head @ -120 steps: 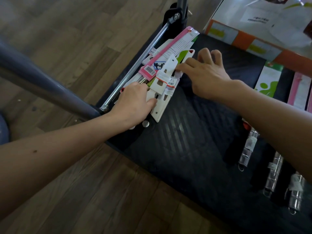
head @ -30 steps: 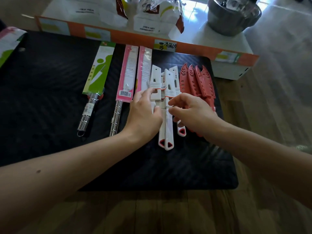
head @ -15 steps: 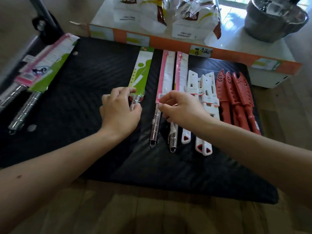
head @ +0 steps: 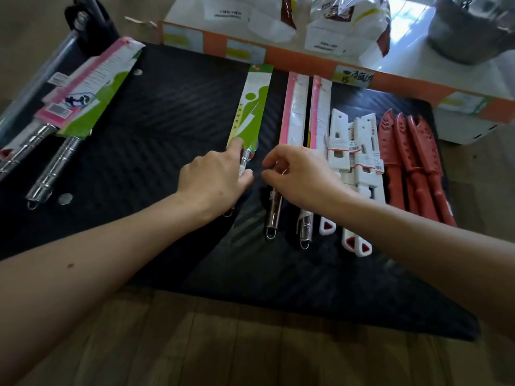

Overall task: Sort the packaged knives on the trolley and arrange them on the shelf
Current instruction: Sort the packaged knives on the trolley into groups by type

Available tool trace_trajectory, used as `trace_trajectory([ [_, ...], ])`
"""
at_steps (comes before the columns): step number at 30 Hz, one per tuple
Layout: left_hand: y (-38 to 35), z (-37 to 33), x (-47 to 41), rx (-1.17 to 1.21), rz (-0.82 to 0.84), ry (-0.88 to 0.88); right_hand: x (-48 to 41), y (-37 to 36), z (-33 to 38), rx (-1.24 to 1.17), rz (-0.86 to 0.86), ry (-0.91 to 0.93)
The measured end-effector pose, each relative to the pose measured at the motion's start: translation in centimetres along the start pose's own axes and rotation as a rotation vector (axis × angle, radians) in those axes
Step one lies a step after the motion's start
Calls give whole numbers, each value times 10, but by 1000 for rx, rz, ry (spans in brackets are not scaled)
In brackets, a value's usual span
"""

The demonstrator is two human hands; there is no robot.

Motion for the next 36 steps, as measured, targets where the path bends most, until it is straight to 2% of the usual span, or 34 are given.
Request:
trace_trajectory([
  [4, 6, 9, 5, 2, -10, -2, 1, -2, 9, 36, -1, 36],
  [18, 46, 75, 22, -77, -32, 161, 5, -22, 44, 48, 46, 75],
  [21, 43, 64, 19, -245, -2, 132, 8, -18, 40, 47, 32, 62],
  [24, 43, 43, 12, -530, 16, 31, 11, -10, 29, 51, 3, 39],
  [26, 44, 25, 8, -607, 0, -31, 14, -4, 20, 50, -36, 10],
  [31, 25, -20, 10, -322, -1, -191, 22, 6, -4, 34, -67, -45],
  [36, -1, -42, 15, -12, 130, -149, 33, 11, -26, -1, -52, -111],
])
Point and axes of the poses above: each hand's wrist, its own x-axis away from the middle knuckle, its own y-axis out of the back of the hand, z = x × y, the point moved 5 cm from there along -x, towards the middle knuckle, and after that the axes turned 15 degrees about x, right-handed, at the moved point
